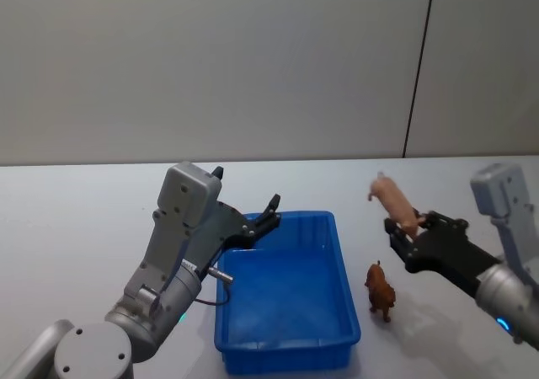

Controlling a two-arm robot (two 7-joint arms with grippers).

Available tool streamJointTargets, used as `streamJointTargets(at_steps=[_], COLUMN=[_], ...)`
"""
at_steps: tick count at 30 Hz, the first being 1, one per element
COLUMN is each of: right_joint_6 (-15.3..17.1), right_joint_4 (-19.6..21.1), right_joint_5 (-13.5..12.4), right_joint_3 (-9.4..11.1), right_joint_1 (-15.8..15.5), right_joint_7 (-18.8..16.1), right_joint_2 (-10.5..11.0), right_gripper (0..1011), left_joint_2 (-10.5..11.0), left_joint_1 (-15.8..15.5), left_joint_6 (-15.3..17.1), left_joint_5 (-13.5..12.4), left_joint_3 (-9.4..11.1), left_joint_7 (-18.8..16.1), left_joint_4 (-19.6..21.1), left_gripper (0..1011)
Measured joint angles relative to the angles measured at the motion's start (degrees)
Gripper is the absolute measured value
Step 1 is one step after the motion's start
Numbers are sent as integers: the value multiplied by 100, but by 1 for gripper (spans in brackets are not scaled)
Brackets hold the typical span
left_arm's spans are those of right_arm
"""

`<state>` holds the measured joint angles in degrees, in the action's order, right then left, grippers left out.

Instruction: Pick up the two dolls from the table and place them into the box.

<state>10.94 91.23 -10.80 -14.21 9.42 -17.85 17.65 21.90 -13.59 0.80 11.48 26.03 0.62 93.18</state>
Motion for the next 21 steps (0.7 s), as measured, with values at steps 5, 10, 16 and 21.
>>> streamJointTargets(at_steps=[5, 10, 16, 21], right_joint_6=[119, 298, 499, 593], right_joint_4=[-36, -209, -531, -793], right_joint_5=[69, 195, 385, 517], right_joint_3=[-47, -124, -247, -348], right_joint_1=[216, 491, 814, 1008], right_joint_7=[-360, -809, -1256, -1502], right_joint_2=[-74, -190, -357, -475], right_gripper=[345, 345, 371, 498], left_joint_2=[0, 0, 0, 0], left_joint_1=[0, 0, 0, 0], left_joint_6=[0, 0, 0, 0], left_joint_5=[0, 0, 0, 0], left_joint_3=[0, 0, 0, 0], left_joint_7=[0, 0, 0, 0], left_joint_4=[0, 0, 0, 0], left_gripper=[1002, 1001, 1001, 1001])
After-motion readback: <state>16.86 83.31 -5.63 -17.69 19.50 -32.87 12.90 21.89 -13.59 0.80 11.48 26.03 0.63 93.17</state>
